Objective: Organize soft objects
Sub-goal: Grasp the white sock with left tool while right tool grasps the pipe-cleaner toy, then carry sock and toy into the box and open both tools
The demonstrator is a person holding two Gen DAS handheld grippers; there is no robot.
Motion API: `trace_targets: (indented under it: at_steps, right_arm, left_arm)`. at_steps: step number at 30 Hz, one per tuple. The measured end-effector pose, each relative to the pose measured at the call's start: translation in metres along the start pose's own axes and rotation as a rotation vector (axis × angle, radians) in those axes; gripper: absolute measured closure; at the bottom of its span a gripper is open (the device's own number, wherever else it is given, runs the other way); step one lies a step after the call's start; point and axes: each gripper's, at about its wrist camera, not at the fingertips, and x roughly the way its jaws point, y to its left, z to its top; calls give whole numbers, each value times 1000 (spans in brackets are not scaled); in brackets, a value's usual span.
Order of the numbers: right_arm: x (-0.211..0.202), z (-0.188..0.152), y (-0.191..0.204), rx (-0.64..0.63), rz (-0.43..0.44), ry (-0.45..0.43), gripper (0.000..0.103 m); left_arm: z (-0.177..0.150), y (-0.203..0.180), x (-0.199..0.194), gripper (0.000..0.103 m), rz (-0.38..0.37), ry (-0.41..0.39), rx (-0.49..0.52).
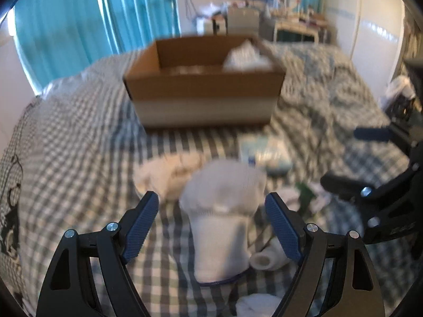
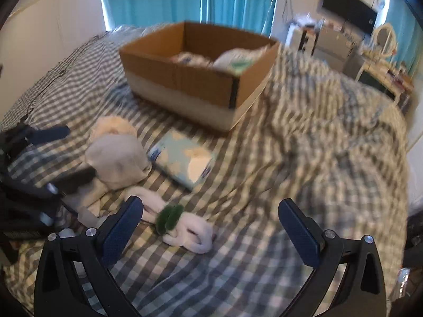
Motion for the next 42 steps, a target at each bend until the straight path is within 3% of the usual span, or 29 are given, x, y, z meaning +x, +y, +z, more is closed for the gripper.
trace_targets:
  at_steps: [4, 6, 8, 13, 21, 25, 28, 35, 42]
  right_arm:
    - [13, -1, 5, 4, 51, 39, 4]
    - [19, -2, 11, -14, 50, 58, 8]
    - [24, -2, 16, -27, 56, 76, 11]
    - [34, -5, 24, -54, 80, 101, 24]
    - [49, -9, 39, -111, 93, 160, 40]
    - [57, -9, 44, -125, 105, 187, 45]
    - [60, -9, 47, -139, 82, 190, 56]
    - [38, -8, 53, -150, 35, 90, 72]
    - [2, -5, 52, -133, 16, -16, 74]
  left_arm:
    - [-10, -1, 27, 22, 8, 94, -3]
    - [-12, -1, 32, 30, -15, 109, -13]
    - [-14, 0, 36, 52, -46, 124, -18]
    - [-17, -2, 33, 62, -59, 108, 3]
    - [-7, 20, -7, 63, -35, 2, -48]
    - [-6, 28, -12, 63, -14, -2, -59]
    - [-10, 28, -9, 63, -10, 12, -62]
    - [-17, 27, -11, 63, -18, 23, -69]
    - [-14, 29, -25, 63, -12, -8, -67]
